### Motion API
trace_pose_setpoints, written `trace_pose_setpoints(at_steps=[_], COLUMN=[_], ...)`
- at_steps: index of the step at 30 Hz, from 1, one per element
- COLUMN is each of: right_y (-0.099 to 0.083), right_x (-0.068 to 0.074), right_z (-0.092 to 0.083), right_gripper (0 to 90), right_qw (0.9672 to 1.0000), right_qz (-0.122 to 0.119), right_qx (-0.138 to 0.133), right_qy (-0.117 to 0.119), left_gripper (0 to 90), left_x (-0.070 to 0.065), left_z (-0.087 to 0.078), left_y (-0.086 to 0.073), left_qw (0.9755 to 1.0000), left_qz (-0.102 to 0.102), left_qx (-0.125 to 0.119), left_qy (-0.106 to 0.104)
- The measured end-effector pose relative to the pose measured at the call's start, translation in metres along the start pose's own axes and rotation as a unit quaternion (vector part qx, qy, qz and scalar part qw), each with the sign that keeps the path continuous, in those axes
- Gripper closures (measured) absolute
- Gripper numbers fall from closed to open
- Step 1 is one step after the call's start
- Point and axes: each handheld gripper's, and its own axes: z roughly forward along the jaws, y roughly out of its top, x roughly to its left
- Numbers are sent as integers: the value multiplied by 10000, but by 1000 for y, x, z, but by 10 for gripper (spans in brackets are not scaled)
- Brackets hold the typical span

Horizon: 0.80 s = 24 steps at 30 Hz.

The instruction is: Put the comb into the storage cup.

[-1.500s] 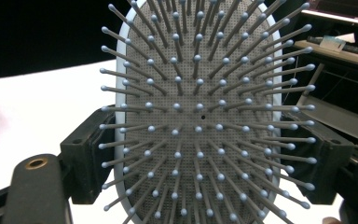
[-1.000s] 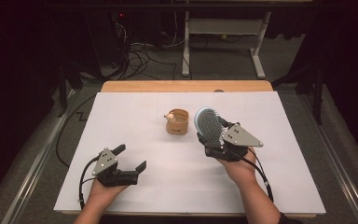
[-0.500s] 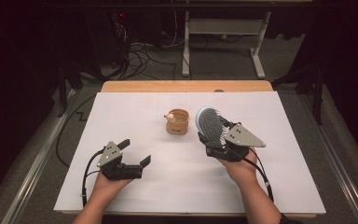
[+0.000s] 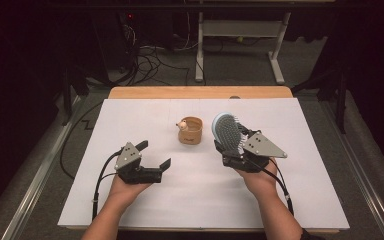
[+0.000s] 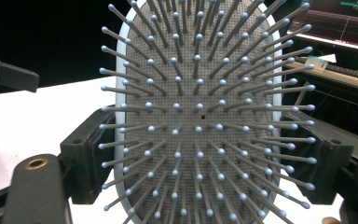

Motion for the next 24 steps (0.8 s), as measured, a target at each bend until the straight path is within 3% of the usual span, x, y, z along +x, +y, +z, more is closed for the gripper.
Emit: trace_pose_setpoints(at_steps=[5,11,15,24], right_y=[0,0,0,-1], right_x=[-1,0,1,6], right_z=[0,0,1,7], right_gripper=[203,203,203,203], right_qw=[10000,10000,10000,9999], right_qz=[-9,-46,-70,-131], right_qx=[-8,-5,21,26], right_qy=[-11,-24,-29,-53], left_gripper=[0,0,0,0], left_x=[-2,-6,-5,-10], left_z=[7,7,7,4], left_y=[-1,-4,-7,-4], left_qw=[10000,9998,9998,9995], left_qz=[3,146,112,-4], left_qx=[25,111,135,-109], left_qy=[-44,-88,-137,-293])
